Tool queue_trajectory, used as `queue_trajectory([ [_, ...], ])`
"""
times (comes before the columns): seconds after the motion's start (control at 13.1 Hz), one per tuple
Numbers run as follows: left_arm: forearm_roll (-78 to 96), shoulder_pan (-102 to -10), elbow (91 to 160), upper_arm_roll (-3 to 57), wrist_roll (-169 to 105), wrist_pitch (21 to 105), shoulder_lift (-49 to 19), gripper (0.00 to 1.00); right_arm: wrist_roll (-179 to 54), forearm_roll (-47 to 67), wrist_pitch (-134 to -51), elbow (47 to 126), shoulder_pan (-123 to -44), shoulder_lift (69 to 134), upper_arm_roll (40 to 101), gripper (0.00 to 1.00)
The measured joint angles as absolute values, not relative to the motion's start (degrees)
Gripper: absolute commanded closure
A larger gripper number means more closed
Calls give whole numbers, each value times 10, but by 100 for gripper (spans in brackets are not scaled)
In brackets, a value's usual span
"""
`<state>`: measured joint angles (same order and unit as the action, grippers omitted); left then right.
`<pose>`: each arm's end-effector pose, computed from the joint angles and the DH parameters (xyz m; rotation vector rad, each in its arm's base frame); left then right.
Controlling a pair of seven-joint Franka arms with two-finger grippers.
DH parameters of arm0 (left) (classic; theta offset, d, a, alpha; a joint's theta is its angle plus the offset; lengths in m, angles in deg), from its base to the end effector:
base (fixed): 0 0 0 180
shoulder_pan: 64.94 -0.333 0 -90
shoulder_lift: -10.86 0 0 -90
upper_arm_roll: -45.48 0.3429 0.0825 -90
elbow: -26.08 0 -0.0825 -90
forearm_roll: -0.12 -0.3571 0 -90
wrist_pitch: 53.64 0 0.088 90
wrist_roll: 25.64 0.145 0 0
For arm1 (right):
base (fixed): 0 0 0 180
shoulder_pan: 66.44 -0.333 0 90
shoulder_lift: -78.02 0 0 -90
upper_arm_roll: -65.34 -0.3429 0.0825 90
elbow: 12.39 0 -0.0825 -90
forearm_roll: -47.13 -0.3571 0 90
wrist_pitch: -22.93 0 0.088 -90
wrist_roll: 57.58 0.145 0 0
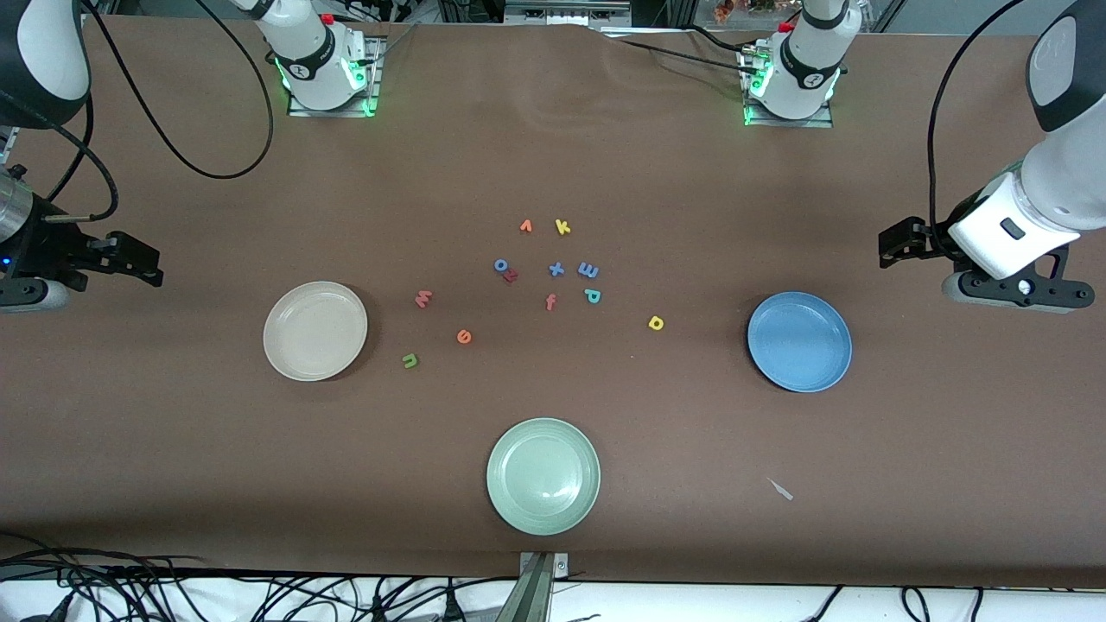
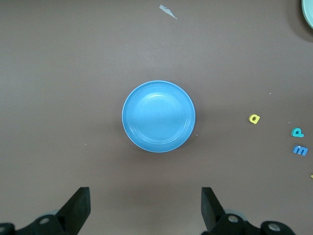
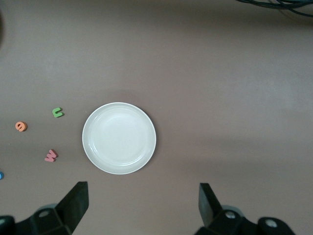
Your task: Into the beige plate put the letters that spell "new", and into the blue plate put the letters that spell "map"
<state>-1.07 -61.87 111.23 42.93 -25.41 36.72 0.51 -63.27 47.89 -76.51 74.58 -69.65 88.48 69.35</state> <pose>0.5785 -0.0517 0.5512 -3.1175 0.1604 0.1387 0.6011 -0.0067 0.5493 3.1103 0.1380 0.0529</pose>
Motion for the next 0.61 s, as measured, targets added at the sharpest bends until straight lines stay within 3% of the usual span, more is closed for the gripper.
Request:
queue_trajectory([
  [0.61, -11, -619, 1112, 429, -256, 367, 5, 0, -630, 449, -746, 747, -710, 893, 678, 0],
])
